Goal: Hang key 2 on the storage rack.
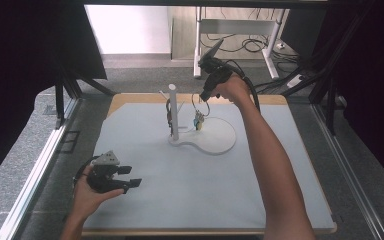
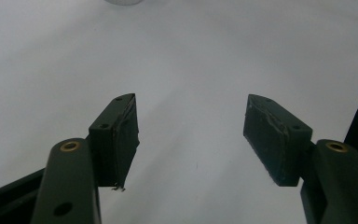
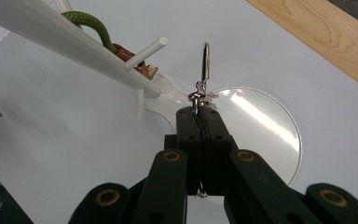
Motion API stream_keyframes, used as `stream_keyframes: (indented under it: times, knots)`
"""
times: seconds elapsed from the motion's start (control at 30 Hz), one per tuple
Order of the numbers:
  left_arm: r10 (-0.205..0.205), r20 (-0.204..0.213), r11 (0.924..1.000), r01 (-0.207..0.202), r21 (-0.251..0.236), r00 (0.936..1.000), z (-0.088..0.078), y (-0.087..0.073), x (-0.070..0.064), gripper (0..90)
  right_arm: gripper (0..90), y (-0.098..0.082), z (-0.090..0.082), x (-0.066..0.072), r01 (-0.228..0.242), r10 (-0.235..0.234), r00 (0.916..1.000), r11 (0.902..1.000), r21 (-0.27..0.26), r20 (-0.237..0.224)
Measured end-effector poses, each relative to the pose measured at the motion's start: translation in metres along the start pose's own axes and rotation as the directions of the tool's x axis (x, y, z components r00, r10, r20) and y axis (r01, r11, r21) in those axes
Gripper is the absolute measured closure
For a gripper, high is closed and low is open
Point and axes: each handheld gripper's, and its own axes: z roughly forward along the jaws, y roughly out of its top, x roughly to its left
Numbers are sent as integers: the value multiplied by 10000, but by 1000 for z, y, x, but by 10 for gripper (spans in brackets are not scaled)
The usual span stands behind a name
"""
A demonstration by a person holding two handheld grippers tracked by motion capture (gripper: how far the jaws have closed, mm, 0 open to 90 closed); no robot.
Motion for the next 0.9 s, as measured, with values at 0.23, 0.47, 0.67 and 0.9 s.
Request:
stream_keyframes:
  times: [0.23, 0.47, 0.67, 0.9]
  knots:
    - [9, 12, 10000, -9, -12, 10000, 0, 0, 0, 358, 884, 5, 6, 2, 26, -26, 10000, 10000, 25, -35]
    - [-15, 20, 10000, 15, -47, 10000, -1, 0, 0, 358, 883, 11, 16, 8, 124, -124, 9999, 9997, 218, -32]
    - [57, 23, 10000, -57, 49, 10000, 2, 0, -1, 359, 883, 15, 24, 14, 257, -257, 9997, 9994, 232, -13]
    - [-29, 6, 10000, 29, 8, 10000, 1, 0, -1, 358, 883, 17, 27, 20, 334, -331, 9994, 9992, 226, -131]
